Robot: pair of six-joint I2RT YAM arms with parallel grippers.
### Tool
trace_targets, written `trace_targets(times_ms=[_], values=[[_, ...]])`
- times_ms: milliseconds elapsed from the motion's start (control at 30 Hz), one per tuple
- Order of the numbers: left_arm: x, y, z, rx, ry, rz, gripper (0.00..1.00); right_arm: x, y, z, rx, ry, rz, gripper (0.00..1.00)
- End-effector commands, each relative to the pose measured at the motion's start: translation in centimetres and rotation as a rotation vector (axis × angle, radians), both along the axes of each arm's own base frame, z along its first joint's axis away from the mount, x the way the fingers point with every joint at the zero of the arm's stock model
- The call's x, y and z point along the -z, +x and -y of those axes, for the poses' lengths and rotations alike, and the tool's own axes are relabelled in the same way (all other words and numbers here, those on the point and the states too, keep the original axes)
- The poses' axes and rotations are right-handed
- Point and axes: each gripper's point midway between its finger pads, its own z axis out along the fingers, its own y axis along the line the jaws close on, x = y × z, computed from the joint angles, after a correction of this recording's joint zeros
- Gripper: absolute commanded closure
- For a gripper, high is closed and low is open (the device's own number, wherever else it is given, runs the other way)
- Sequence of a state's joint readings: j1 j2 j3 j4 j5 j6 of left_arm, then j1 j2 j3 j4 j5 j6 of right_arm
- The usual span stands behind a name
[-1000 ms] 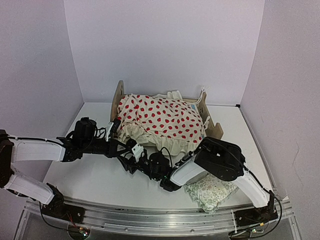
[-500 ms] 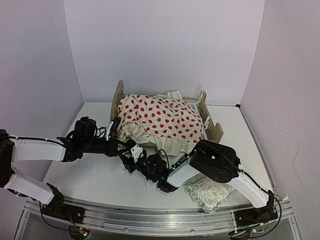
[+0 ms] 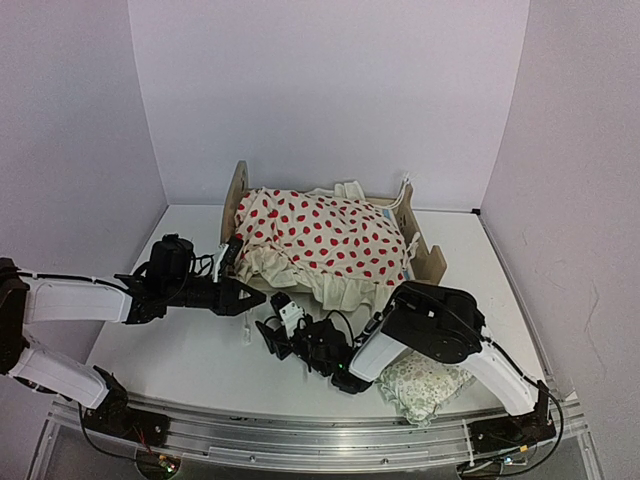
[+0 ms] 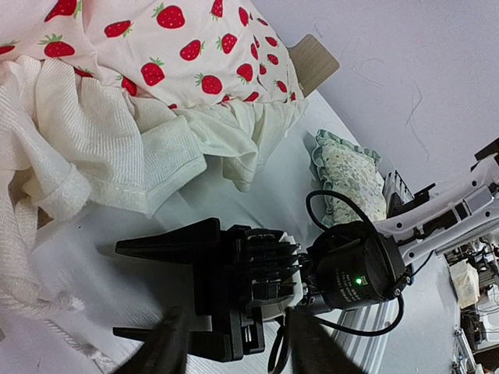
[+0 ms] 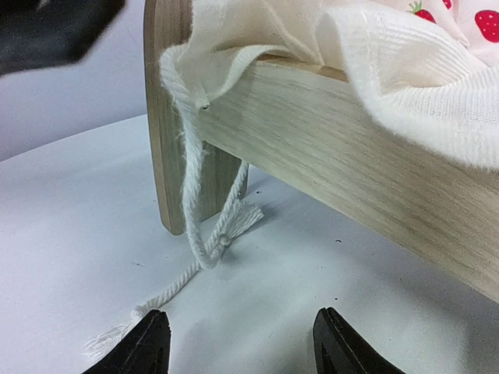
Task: Set up the pet bed
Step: Cross the left ropes of the mattress at the bed frame base.
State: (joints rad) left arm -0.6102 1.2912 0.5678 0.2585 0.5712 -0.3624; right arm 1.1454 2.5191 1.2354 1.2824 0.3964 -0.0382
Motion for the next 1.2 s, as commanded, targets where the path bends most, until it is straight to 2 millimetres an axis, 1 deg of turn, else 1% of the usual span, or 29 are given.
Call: trace_targets(times_ms=[0, 33, 67, 167, 233, 267, 300, 367, 400, 433, 467, 500, 533, 600, 667, 733, 800, 900, 933, 1000, 1067, 1167], values=[[-1.8, 0.0, -0.8, -0.038, -0.005, 0.068, 0.16, -4.8, -0.2, -1.0, -0.028, 0.099, 0.013, 0.36], [-1.7, 0.0, -1.4, -0.067, 0.01, 0.071, 0.05, -4.8, -0.3, -1.1, -0.035, 0.093, 0.009, 0.36], [-1.7, 0.1, -2.0, -0.106, 0.024, 0.077, 0.01, -4.9, -0.4, -1.1, -0.04, 0.094, -0.001, 0.36], [-2.0, 0.7, -4.9, -0.266, 0.061, 0.103, 0.01, -5.2, -0.8, -0.8, -0.052, 0.107, -0.044, 0.36], [-1.4, 1.2, -7.3, -0.423, 0.067, 0.072, 0.01, -4.9, -1.3, -0.1, -0.056, 0.094, -0.081, 0.36], [-1.2, 1.0, -8.0, -0.47, 0.048, 0.03, 0.0, -5.2, -1.5, 0.3, -0.059, 0.096, -0.095, 0.37], [-0.8, 0.8, -8.5, -0.497, 0.044, -0.003, 0.0, -5.1, -1.7, 0.7, -0.061, 0.09, -0.117, 0.37], [0.1, 0.1, -8.3, -0.466, 0.066, -0.044, 0.02, -4.6, -2.5, 1.5, -0.076, 0.066, -0.162, 0.38], [1.4, -0.1, -8.4, -0.471, 0.11, -0.087, 0.09, -4.5, -2.9, 2.0, -0.084, 0.051, -0.185, 0.38], [2.7, -0.2, -8.8, -0.485, 0.158, -0.131, 0.21, -3.9, -3.3, 2.4, -0.09, 0.027, -0.214, 0.38], [3.9, -0.5, -9.0, -0.488, 0.196, -0.163, 0.31, -4.1, -3.6, 2.6, -0.099, 0.016, -0.231, 0.39], [4.9, -0.5, -9.3, -0.497, 0.225, -0.184, 0.37, -3.5, -3.9, 3.1, -0.099, -0.013, -0.252, 0.4], [5.7, -0.6, -9.6, -0.512, 0.256, -0.202, 0.4, -3.6, -4.1, 3.7, -0.094, -0.027, -0.268, 0.4], [6.2, -0.5, -9.7, -0.528, 0.298, -0.189, 0.44, -4.2, -4.4, 4.8, -0.076, -0.031, -0.281, 0.41], [6.3, -0.5, -9.1, -0.519, 0.33, -0.163, 0.45, -4.6, -4.7, 6.0, -0.058, -0.032, -0.296, 0.41], [6.6, -0.2, -8.4, -0.506, 0.348, -0.158, 0.45, -4.5, -5.1, 6.6, -0.059, -0.044, -0.329, 0.41], [7.1, 0.0, -7.1, -0.466, 0.347, -0.175, 0.45, -3.9, -5.6, 6.6, -0.071, -0.068, -0.374, 0.42], [7.2, 0.2, -4.4, -0.388, 0.321, -0.173, 0.45, -3.1, -5.9, 6.6, -0.074, -0.065, -0.42, 0.42], [7.2, 0.3, -3.9, -0.377, 0.319, -0.17, 0.45, -2.8, -6.0, 6.5, -0.078, -0.063, -0.436, 0.42], [7.2, 1.1, -3.4, -0.391, 0.336, -0.171, 0.47, -2.2, -6.3, 5.6, -0.107, -0.055, -0.476, 0.43], [6.8, 1.9, -4.3, -0.46, 0.363, -0.153, 0.5, -1.9, -6.5, 3.9, -0.139, -0.037, -0.53, 0.44], [5.8, 1.9, -6.1, -0.534, 0.367, -0.124, 0.52, -0.2, -6.6, 1.6, -0.175, -0.04, -0.609, 0.45]])
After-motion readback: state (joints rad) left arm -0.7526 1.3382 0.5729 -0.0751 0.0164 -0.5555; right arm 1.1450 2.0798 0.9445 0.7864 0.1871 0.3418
